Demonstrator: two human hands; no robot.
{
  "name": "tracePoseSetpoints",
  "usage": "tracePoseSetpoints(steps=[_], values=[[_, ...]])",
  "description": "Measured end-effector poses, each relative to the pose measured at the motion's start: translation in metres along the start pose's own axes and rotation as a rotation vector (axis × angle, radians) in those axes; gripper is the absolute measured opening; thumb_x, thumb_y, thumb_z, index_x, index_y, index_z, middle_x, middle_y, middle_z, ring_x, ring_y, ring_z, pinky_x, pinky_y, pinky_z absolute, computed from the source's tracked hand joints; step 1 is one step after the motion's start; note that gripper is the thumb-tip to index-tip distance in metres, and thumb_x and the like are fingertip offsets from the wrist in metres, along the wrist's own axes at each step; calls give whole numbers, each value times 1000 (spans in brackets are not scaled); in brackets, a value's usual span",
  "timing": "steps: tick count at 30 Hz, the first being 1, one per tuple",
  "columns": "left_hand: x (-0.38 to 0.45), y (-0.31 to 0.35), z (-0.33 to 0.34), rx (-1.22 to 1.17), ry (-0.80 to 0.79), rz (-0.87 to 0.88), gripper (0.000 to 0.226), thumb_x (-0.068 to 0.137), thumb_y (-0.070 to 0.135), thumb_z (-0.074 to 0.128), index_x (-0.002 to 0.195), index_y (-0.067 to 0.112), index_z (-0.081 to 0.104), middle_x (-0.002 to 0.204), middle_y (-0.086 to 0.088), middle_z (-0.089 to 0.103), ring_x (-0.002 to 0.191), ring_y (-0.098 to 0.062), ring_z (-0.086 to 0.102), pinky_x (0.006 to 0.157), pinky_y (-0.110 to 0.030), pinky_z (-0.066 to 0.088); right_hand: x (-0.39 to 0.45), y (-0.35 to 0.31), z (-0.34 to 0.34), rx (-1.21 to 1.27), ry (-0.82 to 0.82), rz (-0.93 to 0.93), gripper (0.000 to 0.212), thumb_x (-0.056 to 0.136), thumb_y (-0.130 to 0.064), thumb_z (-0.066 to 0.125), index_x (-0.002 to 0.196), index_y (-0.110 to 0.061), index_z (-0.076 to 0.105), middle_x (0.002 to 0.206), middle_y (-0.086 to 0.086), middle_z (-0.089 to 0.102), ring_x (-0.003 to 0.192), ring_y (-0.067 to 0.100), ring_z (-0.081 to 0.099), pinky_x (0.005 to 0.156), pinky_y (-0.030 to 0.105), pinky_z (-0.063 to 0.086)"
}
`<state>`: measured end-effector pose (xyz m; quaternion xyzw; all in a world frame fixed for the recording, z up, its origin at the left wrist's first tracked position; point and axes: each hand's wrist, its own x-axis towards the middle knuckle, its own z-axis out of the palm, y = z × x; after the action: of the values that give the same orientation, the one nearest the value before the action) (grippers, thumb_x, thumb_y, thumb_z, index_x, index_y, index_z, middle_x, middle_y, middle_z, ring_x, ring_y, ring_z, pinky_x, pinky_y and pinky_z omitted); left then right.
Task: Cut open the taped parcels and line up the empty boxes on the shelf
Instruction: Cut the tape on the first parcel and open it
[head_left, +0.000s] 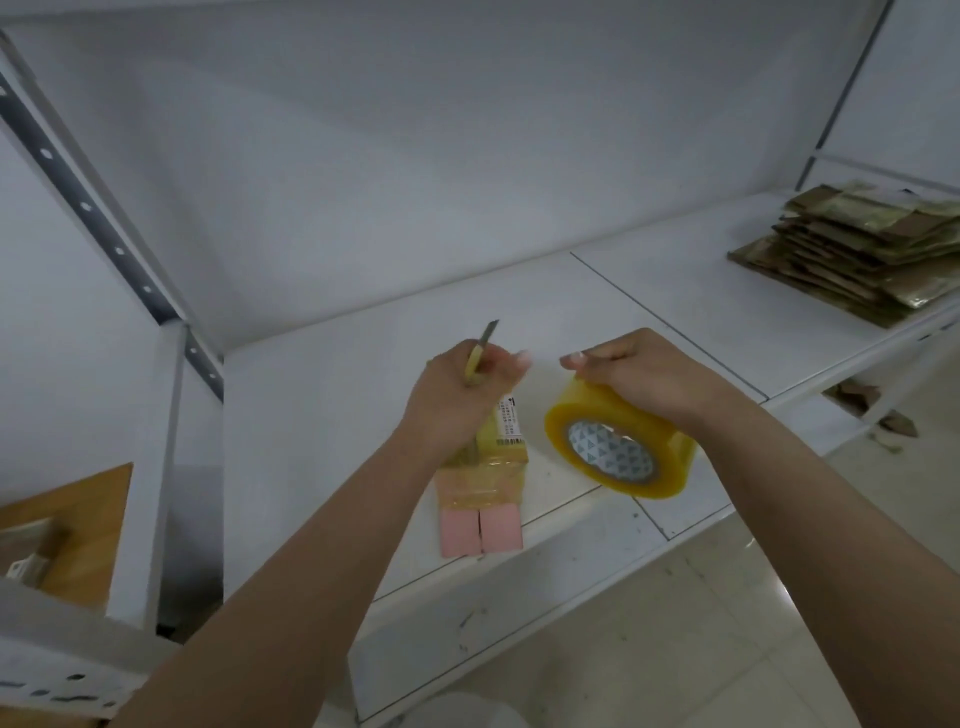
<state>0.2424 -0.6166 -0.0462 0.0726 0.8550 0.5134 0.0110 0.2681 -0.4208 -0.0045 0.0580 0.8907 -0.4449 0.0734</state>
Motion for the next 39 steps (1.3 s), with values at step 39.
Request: tracePoseSetpoints(steps=[39], values=[[-31, -31, -23, 461, 336, -94, 46, 95, 58, 49, 73, 17, 51, 66, 3, 58, 63, -16, 55, 56, -28, 41, -2, 25, -7, 111, -289, 52, 68, 60, -66, 69, 110, -21, 67, 102, 6, 70, 89, 25, 68, 72, 34, 52]])
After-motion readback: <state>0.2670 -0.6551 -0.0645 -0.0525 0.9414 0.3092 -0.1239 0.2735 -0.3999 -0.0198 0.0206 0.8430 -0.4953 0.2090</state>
